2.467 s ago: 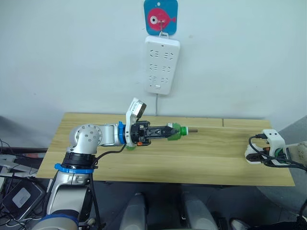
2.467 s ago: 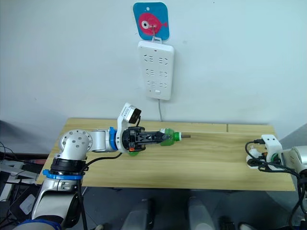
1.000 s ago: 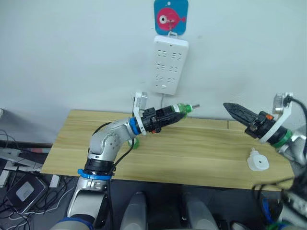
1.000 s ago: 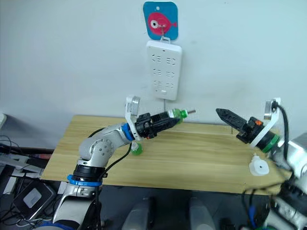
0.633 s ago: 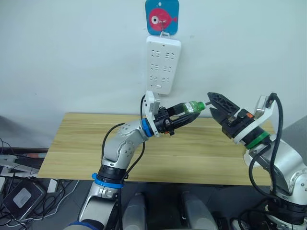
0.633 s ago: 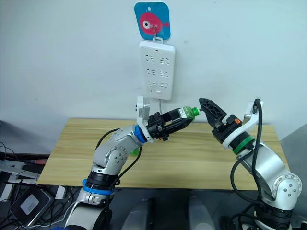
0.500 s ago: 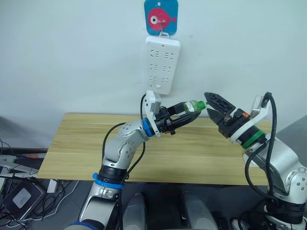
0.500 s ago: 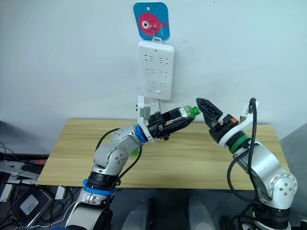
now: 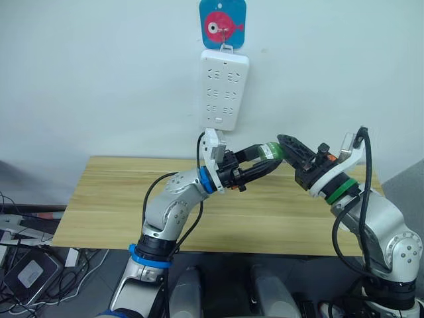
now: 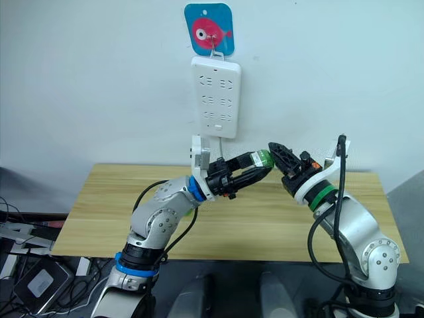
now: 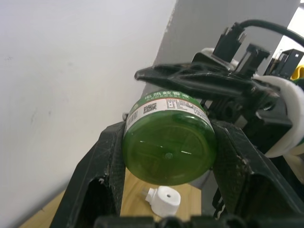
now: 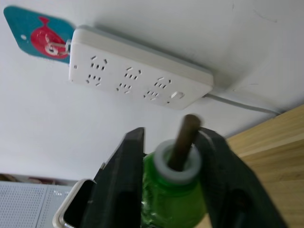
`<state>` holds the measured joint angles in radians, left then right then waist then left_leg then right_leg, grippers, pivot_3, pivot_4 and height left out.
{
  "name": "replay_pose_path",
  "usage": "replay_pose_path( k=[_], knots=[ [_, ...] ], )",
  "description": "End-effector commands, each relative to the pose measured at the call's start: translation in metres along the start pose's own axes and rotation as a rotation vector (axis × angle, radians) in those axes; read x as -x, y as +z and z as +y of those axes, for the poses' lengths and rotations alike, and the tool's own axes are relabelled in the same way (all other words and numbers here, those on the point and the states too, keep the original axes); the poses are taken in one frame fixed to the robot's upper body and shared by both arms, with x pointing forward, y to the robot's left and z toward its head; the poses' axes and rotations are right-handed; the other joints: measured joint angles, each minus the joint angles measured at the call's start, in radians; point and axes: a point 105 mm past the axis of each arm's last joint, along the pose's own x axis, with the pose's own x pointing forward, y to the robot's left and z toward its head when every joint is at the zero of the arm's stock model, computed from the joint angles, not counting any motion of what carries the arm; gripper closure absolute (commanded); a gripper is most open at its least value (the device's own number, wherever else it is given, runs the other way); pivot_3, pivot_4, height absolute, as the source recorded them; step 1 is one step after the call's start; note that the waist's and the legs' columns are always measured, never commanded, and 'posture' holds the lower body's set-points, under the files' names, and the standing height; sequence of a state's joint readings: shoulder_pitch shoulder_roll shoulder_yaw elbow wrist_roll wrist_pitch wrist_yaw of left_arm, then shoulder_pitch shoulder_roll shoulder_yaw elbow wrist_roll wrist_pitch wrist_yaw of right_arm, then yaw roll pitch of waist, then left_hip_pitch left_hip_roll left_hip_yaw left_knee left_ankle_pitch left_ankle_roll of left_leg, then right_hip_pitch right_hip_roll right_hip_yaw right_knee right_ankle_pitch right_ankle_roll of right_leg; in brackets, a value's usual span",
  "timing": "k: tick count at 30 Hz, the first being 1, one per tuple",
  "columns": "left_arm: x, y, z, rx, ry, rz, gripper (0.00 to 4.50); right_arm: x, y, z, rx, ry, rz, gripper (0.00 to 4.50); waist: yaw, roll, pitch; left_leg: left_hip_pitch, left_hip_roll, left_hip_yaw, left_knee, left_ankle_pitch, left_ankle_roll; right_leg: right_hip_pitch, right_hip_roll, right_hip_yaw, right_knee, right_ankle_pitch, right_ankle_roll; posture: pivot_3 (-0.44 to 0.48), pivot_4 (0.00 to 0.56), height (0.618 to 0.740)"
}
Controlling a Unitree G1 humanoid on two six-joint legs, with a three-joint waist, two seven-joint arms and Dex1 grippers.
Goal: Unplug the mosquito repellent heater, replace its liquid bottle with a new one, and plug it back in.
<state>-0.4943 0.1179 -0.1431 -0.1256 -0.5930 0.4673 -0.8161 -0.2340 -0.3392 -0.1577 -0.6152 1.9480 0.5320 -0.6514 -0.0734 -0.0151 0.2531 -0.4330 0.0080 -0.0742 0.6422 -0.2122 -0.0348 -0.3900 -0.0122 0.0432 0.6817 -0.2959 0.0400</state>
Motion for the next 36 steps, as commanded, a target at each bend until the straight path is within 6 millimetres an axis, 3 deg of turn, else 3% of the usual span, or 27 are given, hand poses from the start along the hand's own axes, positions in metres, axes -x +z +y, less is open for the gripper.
replay_pose_path(
  k=[1,5,12,15,18,23,26,29,32,36],
  knots=[
    [-0.006,0.008,-0.011,-0.031,-0.038,-0.026,2.25,0.004,-0.007,0.015,0.018,0.059,0.025,3.64,0.000,0.000,0.000,0.000,0.000,0.000,0.000,0.000,0.000,0.000,0.000,0.000,0.000,0.000,0.000,-0.098,0.202,0.740],
    [-0.006,0.006,-0.010,-0.028,-0.041,-0.014,2.25,0.003,-0.008,0.016,0.022,0.063,0.030,3.64,0.000,0.000,0.000,0.000,0.000,0.000,0.000,0.000,0.000,0.000,0.000,0.000,0.000,0.000,0.000,-0.099,0.201,0.740],
    [0.000,0.002,-0.002,-0.094,-0.054,0.074,0.01,0.004,-0.001,0.007,0.054,0.035,0.027,3.64,0.000,0.000,0.000,0.000,0.000,0.000,0.000,0.000,0.000,0.000,0.000,0.000,0.000,0.000,0.000,-0.095,0.208,0.740],
    [0.008,0.001,0.002,-0.159,-0.090,0.144,0.00,0.012,0.008,-0.018,0.153,-0.041,0.002,3.64,0.002,0.000,0.000,0.000,0.000,0.000,0.000,0.000,0.000,0.000,0.000,0.000,0.000,0.000,0.000,-0.091,0.209,0.740],
    [0.015,-0.002,0.002,-0.244,-0.142,0.232,0.00,0.021,0.015,-0.046,0.359,-0.143,-0.005,3.64,0.010,0.000,0.000,0.000,0.000,0.000,0.000,0.000,0.000,0.000,0.000,0.000,0.000,0.000,0.000,-0.078,0.211,0.740],
    [0.020,-0.020,0.001,-0.358,-0.211,0.359,0.00,0.029,0.023,-0.108,1.042,-0.378,0.050,3.64,0.017,0.002,-0.001,0.001,0.000,0.001,0.000,0.000,0.000,0.000,0.000,0.000,-0.001,0.000,0.000,-0.079,0.211,0.740],
    [0.015,-0.029,0.005,-0.399,-0.194,0.380,0.00,0.026,0.031,-0.135,1.256,-0.438,-0.013,3.64,0.017,0.001,-0.001,0.001,0.000,0.001,0.000,0.000,0.000,0.000,0.001,0.000,0.000,0.000,0.000,-0.077,0.209,0.740],
    [0.014,-0.045,0.009,-0.458,-0.193,0.427,0.00,0.023,0.037,-0.166,1.379,-0.508,-0.070,3.64,0.015,0.002,-0.001,0.001,0.000,0.001,0.000,0.000,0.000,0.000,0.001,0.001,0.000,0.000,0.000,-0.077,0.213,0.740],
    [0.003,-0.047,0.007,-0.432,-0.176,0.385,0.00,0.023,0.045,-0.198,1.409,-0.586,-0.106,3.64,0.016,0.001,-0.001,0.001,0.000,0.002,0.000,0.000,0.000,0.000,0.001,0.001,0.000,0.000,0.000,-0.062,0.228,0.740],
    [-0.001,-0.044,0.009,-0.453,-0.149,0.378,0.00,0.015,0.044,-0.210,1.374,-0.575,-0.141,3.64,0.017,0.001,0.000,0.001,0.000,0.002,0.000,0.000,0.000,0.000,0.000,0.001,0.000,0.000,0.000,-0.051,0.255,0.740]
  ],
)
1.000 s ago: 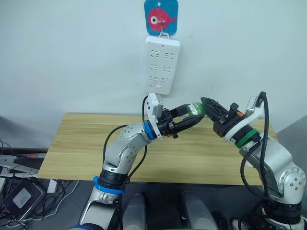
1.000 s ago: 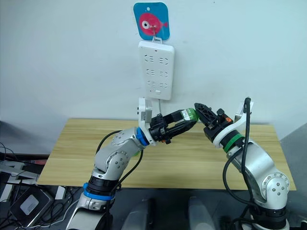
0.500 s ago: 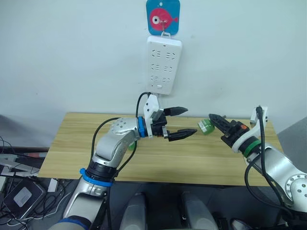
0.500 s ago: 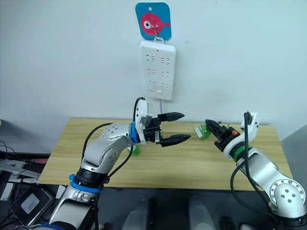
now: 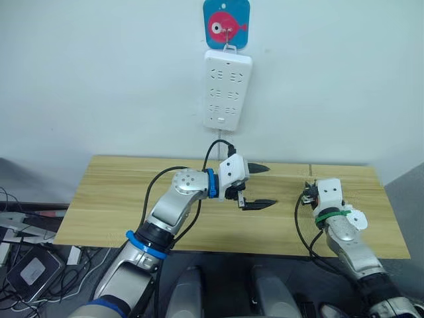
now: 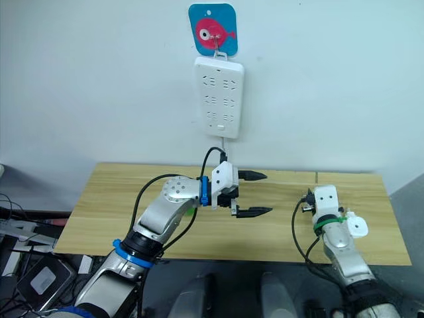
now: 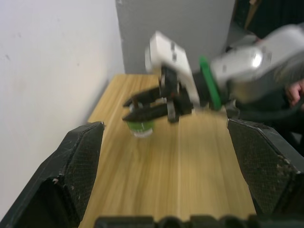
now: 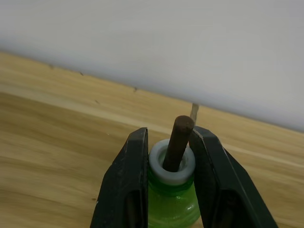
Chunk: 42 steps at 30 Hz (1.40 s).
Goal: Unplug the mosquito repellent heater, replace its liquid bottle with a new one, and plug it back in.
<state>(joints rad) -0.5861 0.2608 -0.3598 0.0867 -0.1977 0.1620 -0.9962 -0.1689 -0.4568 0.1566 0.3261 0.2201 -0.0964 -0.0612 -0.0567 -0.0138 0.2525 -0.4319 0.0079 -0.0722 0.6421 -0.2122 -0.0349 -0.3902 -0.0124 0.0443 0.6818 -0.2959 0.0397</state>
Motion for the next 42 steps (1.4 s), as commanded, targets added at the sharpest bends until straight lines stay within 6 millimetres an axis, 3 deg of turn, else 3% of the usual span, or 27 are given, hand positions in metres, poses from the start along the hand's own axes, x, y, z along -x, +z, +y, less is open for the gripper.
replay_pose_path(
  k=[1,9,18,24,28,29,32,36,42],
  knots=[
    [-0.002,0.013,0.004,-0.056,0.023,-0.024,0.00,-0.007,0.008,-0.006,-0.018,-0.020,-0.077,3.64,0.000,0.000,0.000,0.000,0.000,0.000,0.000,0.000,0.000,0.000,0.000,0.000,0.000,0.000,0.000,-0.049,0.263,0.740],
    [0.003,0.018,0.003,-0.040,0.020,-0.021,0.00,-0.013,-0.006,-0.017,-0.074,-0.119,-0.069,3.64,0.000,0.001,0.002,0.000,0.000,0.000,0.000,0.000,0.000,0.000,0.000,0.000,0.001,0.000,0.000,-0.041,0.288,0.740],
    [0.000,0.020,0.001,-0.030,0.015,-0.031,0.00,-0.015,-0.013,-0.002,-0.109,-0.083,-0.060,3.64,-0.001,0.002,0.003,0.001,0.000,-0.001,0.000,0.000,0.000,0.001,0.000,0.000,0.001,0.000,0.000,-0.050,0.282,0.740],
    [-0.001,0.020,0.003,-0.032,0.029,-0.035,0.00,-0.012,-0.009,-0.009,-0.096,-0.088,-0.079,1.61,-0.001,0.002,0.003,0.001,0.000,0.000,0.000,0.000,0.000,0.001,0.000,0.000,0.001,0.000,0.000,-0.055,0.275,0.740],
    [0.003,0.016,0.003,-0.025,0.055,-0.035,0.00,-0.003,0.011,-0.012,-0.069,-0.064,-0.152,0.16,-0.001,0.002,0.003,0.001,0.000,-0.001,0.000,0.000,0.000,0.001,0.000,0.000,0.001,0.000,0.000,-0.062,0.265,0.740],
    [0.006,0.015,0.005,-0.017,0.076,-0.037,0.00,0.002,0.021,-0.013,-0.058,-0.054,-0.182,0.04,-0.001,0.002,0.002,0.001,0.000,-0.001,0.000,0.000,0.000,0.001,0.000,0.000,0.001,0.000,0.000,-0.064,0.262,0.740],
    [0.023,0.000,0.009,0.025,0.184,-0.001,0.00,0.021,0.059,-0.012,-0.083,-0.029,-0.268,0.04,-0.003,0.004,0.003,0.001,0.000,-0.001,-0.001,0.000,0.000,0.001,-0.001,0.001,0.001,0.000,0.000,-0.061,0.258,0.740],
    [0.054,-0.011,0.014,0.086,0.435,-0.004,0.00,0.040,0.101,0.023,-0.094,0.224,-0.299,0.04,-0.008,0.005,0.003,0.002,0.002,-0.005,-0.002,0.000,0.000,0.000,-0.001,0.001,0.001,0.000,0.000,-0.056,0.260,0.740],
    [0.116,-0.027,-0.003,0.078,0.831,0.080,0.00,0.059,0.128,0.061,-0.025,0.584,-0.264,0.04,0.001,0.004,0.004,0.002,0.002,-0.007,-0.002,0.000,0.000,0.001,-0.004,0.000,0.000,0.000,0.000,-0.022,0.280,0.740]
  ],
)
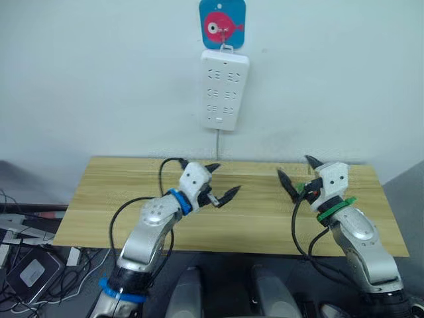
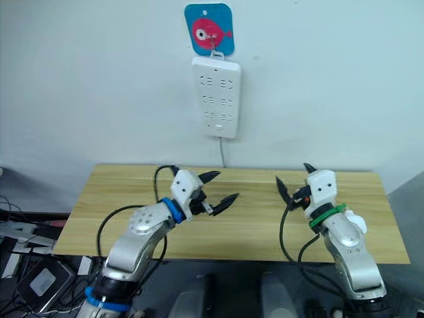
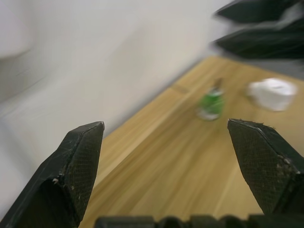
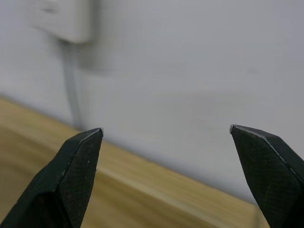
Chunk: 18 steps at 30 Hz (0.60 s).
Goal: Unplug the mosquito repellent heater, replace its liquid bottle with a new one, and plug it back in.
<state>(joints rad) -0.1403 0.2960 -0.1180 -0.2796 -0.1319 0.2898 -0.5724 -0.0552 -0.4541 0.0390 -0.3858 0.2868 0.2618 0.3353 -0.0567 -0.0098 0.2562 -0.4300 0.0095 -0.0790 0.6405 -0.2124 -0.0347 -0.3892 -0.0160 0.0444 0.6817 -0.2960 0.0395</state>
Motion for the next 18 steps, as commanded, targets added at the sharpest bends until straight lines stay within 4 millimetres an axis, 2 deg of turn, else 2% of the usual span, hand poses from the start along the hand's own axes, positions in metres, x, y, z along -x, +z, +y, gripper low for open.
replay_pose_path(
  k=[1,4,8,12,18],
  knots=[
    [0.036,0.003,0.014,-0.035,0.231,-0.022,0.00,-0.001,0.020,0.018,0.007,0.176,-0.004,0.04,0.003,-0.001,0.001,0.000,-0.001,0.000,0.000,0.000,0.000,0.000,-0.002,0.000,0.000,0.000,0.000,-0.015,0.284,0.740],
    [0.071,-0.023,0.019,0.002,0.408,0.054,0.00,-0.002,0.030,0.025,0.029,0.303,0.011,0.04,0.010,-0.004,0.008,0.000,-0.002,0.000,0.000,0.000,0.000,0.000,-0.003,0.000,-0.001,0.000,0.000,0.013,0.304,0.740],
    [0.098,-0.053,0.015,0.069,0.533,0.115,0.00,-0.003,0.042,0.034,0.038,0.456,0.027,0.04,0.027,-0.007,0.019,0.000,-0.001,-0.001,0.000,0.000,0.000,0.001,-0.003,0.000,-0.001,0.000,0.000,0.030,0.326,0.740],
    [0.099,-0.075,0.015,0.098,0.605,0.143,0.00,-0.001,0.051,0.046,0.051,0.598,0.051,0.04,0.032,-0.007,0.038,-0.001,-0.002,0.000,0.000,0.000,0.000,0.001,-0.003,0.000,-0.001,0.000,0.000,0.041,0.353,0.740],
    [0.071,-0.103,0.017,0.093,0.599,0.124,0.00,0.001,0.059,0.058,0.042,0.689,0.079,0.04,0.031,-0.010,0.064,-0.002,-0.003,0.000,0.000,0.000,0.000,0.000,-0.004,-0.001,-0.001,0.000,0.000,0.017,0.391,0.740]
  ],
)
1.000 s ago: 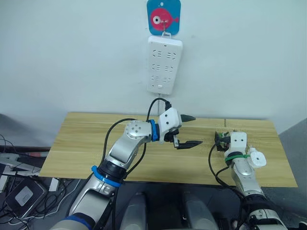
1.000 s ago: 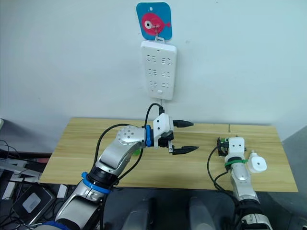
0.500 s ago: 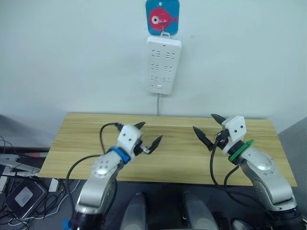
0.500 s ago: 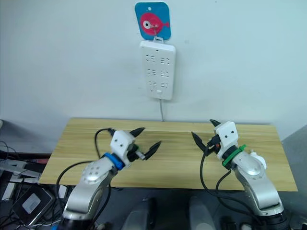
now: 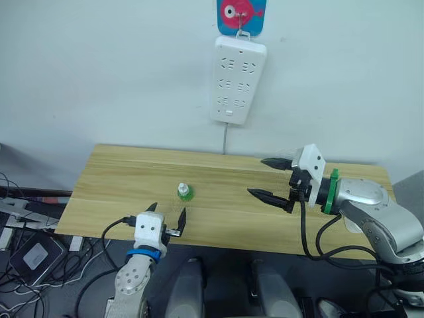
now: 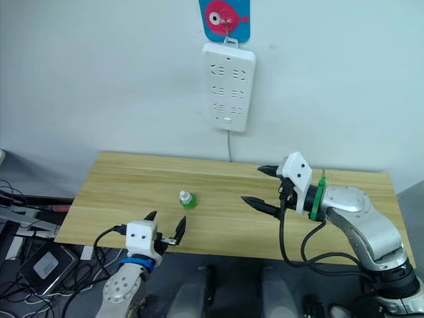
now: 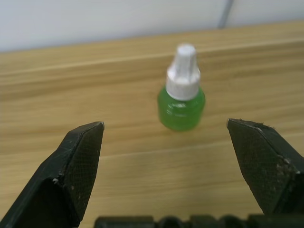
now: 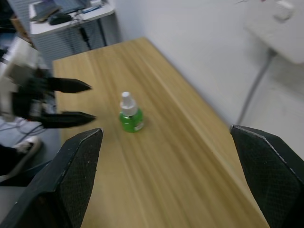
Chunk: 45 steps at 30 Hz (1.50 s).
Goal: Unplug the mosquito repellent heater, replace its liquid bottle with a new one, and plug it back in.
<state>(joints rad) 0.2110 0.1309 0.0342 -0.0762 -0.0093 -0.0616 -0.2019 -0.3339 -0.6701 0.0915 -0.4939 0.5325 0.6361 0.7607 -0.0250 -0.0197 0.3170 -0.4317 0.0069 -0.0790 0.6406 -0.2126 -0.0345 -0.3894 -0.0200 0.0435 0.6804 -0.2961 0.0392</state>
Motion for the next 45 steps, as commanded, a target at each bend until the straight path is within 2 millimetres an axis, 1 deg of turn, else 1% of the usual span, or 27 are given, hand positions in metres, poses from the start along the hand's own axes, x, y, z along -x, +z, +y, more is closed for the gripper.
replay_pose_path(
  k=[1,3,8,13,18,22,25,30,31,34,37,38,39,41,43,44,45],
  knots=[
    [-0.013,-0.007,-0.010,-0.024,-0.015,-0.037,0.00,-0.001,0.013,0.013,0.023,0.066,-0.013,0.04,0.000,-0.001,0.005,-0.001,0.000,0.000,0.000,0.000,0.000,0.000,0.000,0.000,0.000,0.000,0.000,0.008,0.396,0.740],
    [-0.028,-0.009,-0.009,-0.008,-0.001,-0.046,0.00,-0.002,0.016,0.015,0.015,0.068,-0.007,0.04,-0.001,-0.002,0.013,-0.001,0.000,0.000,0.000,0.000,0.000,0.000,0.000,0.000,0.000,0.000,0.000,-0.008,0.403,0.740],
    [-0.050,-0.011,-0.008,-0.017,0.006,-0.074,0.00,-0.002,0.023,0.019,0.002,0.072,0.000,0.04,-0.004,-0.004,0.023,-0.001,0.000,-0.001,0.000,0.000,0.000,-0.001,0.000,-0.001,0.000,0.000,0.000,-0.037,0.407,0.740],
    [-0.057,-0.014,-0.013,-0.024,-0.008,-0.088,0.00,-0.003,0.027,0.019,0.002,0.071,0.004,0.04,-0.009,-0.003,0.028,-0.001,0.000,0.000,0.000,0.000,0.000,-0.001,0.000,-0.001,0.000,0.000,0.000,-0.055,0.403,0.740],
    [-0.060,-0.018,-0.013,-0.036,-0.005,-0.089,0.00,-0.003,0.029,0.017,0.010,0.058,0.005,0.04,-0.009,-0.003,0.029,-0.001,0.000,0.000,0.000,0.000,0.000,-0.001,0.000,-0.001,0.000,0.000,0.000,-0.061,0.404,0.740],
    [-0.069,-0.015,-0.006,-0.043,0.011,-0.097,0.00,-0.004,0.029,0.017,0.007,0.053,0.005,0.04,-0.010,-0.003,0.030,-0.001,0.000,0.000,0.000,0.000,0.000,-0.001,0.000,-0.001,0.000,0.000,0.001,-0.060,0.405,0.740],
    [-0.070,-0.014,-0.003,-0.039,0.017,-0.104,0.56,-0.006,0.030,0.018,0.004,0.051,0.001,0.00,-0.012,-0.003,0.030,-0.001,0.000,0.000,0.000,0.000,0.000,-0.001,0.000,-0.002,0.000,0.000,0.001,-0.062,0.401,0.740],
    [-0.064,-0.017,-0.005,-0.042,0.009,-0.106,2.11,-0.007,0.031,0.018,0.002,0.043,-0.006,0.00,-0.017,-0.003,0.031,-0.001,0.000,0.000,-0.001,0.000,0.000,-0.001,0.000,-0.002,0.000,0.000,0.001,-0.062,0.397,0.740],
    [-0.062,-0.018,-0.005,-0.042,0.013,-0.102,2.23,-0.007,0.031,0.018,0.002,0.041,-0.007,0.00,-0.018,-0.003,0.031,-0.001,0.000,0.000,-0.001,0.000,0.000,-0.001,0.000,-0.002,0.000,0.000,0.001,-0.062,0.397,0.740],
    [-0.058,-0.020,-0.009,-0.043,0.010,-0.096,2.23,-0.009,0.030,0.017,0.000,0.032,-0.011,0.00,-0.019,-0.003,0.031,-0.001,0.001,0.000,-0.001,0.000,0.000,-0.001,0.000,-0.001,0.000,0.000,0.001,-0.058,0.393,0.740],
    [-0.063,-0.006,-0.020,-0.089,-0.061,-0.112,2.23,-0.009,0.026,0.015,-0.008,0.003,-0.012,0.00,-0.018,-0.003,0.031,-0.001,0.001,0.000,-0.001,0.000,0.000,-0.001,0.000,-0.001,0.000,0.000,0.001,-0.037,0.379,0.740],
    [-0.069,0.009,-0.028,-0.100,-0.131,-0.142,2.23,-0.008,0.023,0.014,-0.014,-0.011,-0.004,0.00,-0.018,-0.003,0.031,-0.001,0.000,0.000,-0.001,0.000,0.000,-0.001,0.000,-0.002,0.000,0.000,0.001,-0.028,0.373,0.740],
    [-0.074,0.027,-0.040,-0.107,-0.225,-0.177,2.23,-0.006,0.020,0.014,-0.019,-0.017,0.002,0.00,-0.015,-0.004,0.031,-0.001,0.000,0.000,-0.001,0.000,-0.001,-0.001,0.000,-0.002,0.000,0.000,0.001,-0.021,0.368,0.740],
    [-0.076,0.058,-0.065,-0.095,-0.442,-0.220,2.23,-0.002,0.013,0.016,-0.016,-0.019,0.019,0.00,-0.005,-0.003,0.031,-0.002,0.000,0.000,-0.001,0.000,-0.001,-0.001,0.002,-0.004,0.000,0.000,0.001,-0.010,0.359,0.740],
    [-0.068,0.086,-0.088,-0.107,-0.703,-0.242,2.23,0.001,0.006,0.019,-0.003,-0.011,0.037,0.00,0.000,-0.004,0.031,-0.003,-0.002,0.000,-0.001,0.001,-0.001,-0.001,0.002,-0.005,0.000,0.000,0.001,-0.003,0.342,0.740],
    [-0.063,0.097,-0.096,-0.139,-0.824,-0.244,2.23,0.001,0.004,0.020,-0.003,-0.011,0.039,0.00,-0.001,-0.004,0.031,-0.004,-0.003,0.000,-0.002,0.001,-0.003,-0.002,0.002,-0.006,-0.001,-0.001,0.002,-0.002,0.339,0.740],
    [-0.057,0.103,-0.102,-0.182,-0.942,-0.232,2.23,0.000,0.003,0.020,-0.006,-0.013,0.034,0.00,-0.003,-0.004,0.031,-0.003,-0.003,0.000,-0.002,0.001,-0.003,-0.002,0.001,-0.005,-0.001,-0.001,0.002,-0.007,0.333,0.740]
  ],
)
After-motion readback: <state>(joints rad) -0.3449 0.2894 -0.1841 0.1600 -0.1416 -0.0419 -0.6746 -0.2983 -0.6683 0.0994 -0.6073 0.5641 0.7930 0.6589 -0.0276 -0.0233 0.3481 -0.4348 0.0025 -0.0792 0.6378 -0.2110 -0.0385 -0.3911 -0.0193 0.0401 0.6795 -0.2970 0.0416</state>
